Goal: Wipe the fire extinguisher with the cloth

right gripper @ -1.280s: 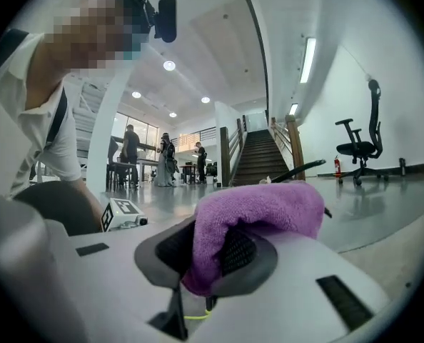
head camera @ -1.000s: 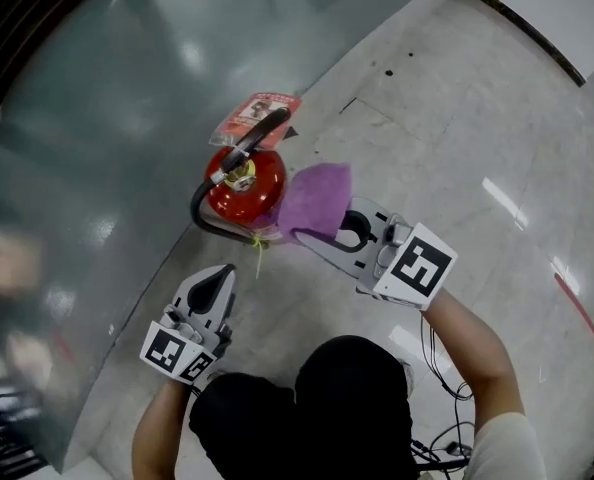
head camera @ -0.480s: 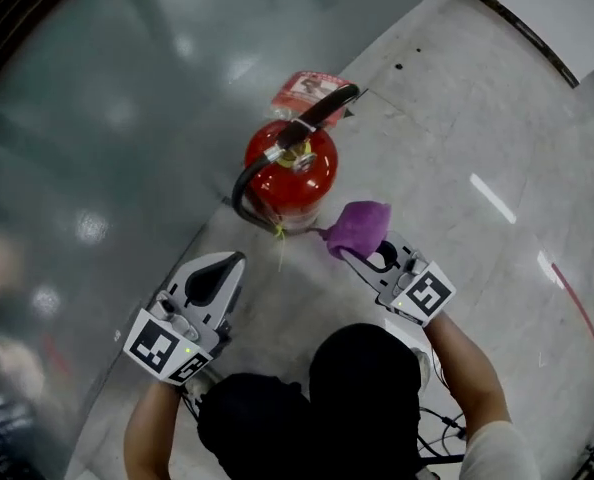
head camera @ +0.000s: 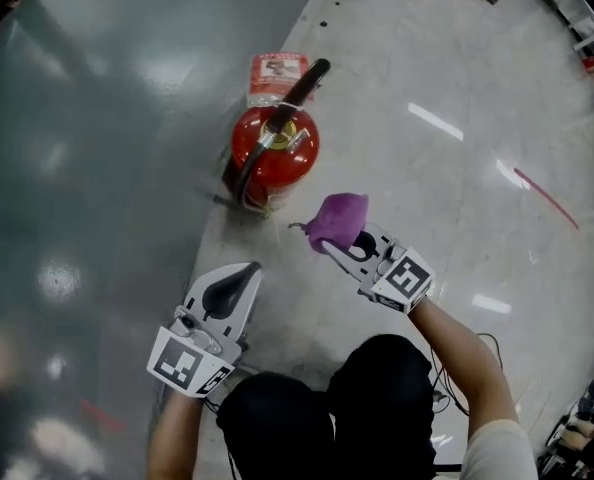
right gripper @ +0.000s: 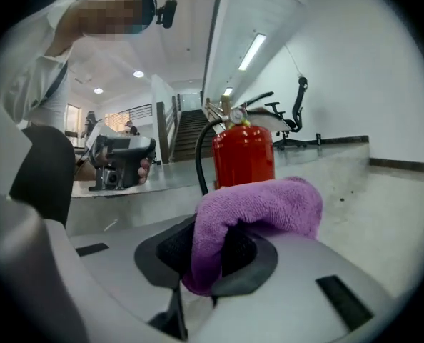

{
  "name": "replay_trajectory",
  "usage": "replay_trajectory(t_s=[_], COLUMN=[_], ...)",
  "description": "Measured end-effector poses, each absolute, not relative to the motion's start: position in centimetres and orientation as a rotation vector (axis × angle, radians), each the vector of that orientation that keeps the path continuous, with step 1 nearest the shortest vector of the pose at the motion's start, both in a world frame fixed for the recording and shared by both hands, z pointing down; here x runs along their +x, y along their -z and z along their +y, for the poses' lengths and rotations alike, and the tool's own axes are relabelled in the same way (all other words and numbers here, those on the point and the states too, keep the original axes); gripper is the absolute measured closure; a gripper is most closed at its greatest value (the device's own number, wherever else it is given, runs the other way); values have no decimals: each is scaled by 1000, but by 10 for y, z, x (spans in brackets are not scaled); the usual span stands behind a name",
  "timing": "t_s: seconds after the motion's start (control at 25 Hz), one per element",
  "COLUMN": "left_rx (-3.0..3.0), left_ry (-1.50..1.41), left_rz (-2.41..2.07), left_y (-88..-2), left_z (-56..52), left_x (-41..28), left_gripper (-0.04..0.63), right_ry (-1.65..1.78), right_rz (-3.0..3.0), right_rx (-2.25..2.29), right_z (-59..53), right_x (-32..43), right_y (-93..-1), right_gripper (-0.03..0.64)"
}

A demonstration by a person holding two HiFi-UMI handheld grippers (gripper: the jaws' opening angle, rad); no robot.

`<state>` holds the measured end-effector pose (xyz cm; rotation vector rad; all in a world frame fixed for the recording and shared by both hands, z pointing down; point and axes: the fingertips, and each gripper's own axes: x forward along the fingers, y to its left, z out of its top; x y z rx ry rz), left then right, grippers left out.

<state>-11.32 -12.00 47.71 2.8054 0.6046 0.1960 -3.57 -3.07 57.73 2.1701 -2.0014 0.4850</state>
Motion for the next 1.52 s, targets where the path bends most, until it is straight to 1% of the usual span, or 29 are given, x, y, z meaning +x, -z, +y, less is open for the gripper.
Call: replay_trajectory(t_s=[0.16, 0.32, 0.52, 0.8, 0.96, 1.52], left_rx=[2820, 2854, 2855, 2870, 2859, 2844], left_ry=[-207, -187, -202, -174, -174, -159], left_rz=[636, 615, 553, 487, 487, 502], left_y=[-503, -517, -518, -515, -514, -519], left_z=[-109, -111, -120, -131, -132, -128], left_x=[-109, -106, -114, -117, -118, -121], left_gripper=[591, 591, 591, 591, 591, 591], right_ry=[-706, -926, -1031, -1043, -1064, -895], right_rz=[-1899, -1874, -1848, -1886, -1896, -1911], right_rx=[2322, 2303, 2240, 2249, 2201, 2085], right_z=[-30, -53, -80, -115, -122, -114], right_x=[-44, -52, -53, -29, -29, -23], right_y=[-668, -752, -801, -798, -796, -744], right_gripper=[555, 555, 555, 555, 555, 555])
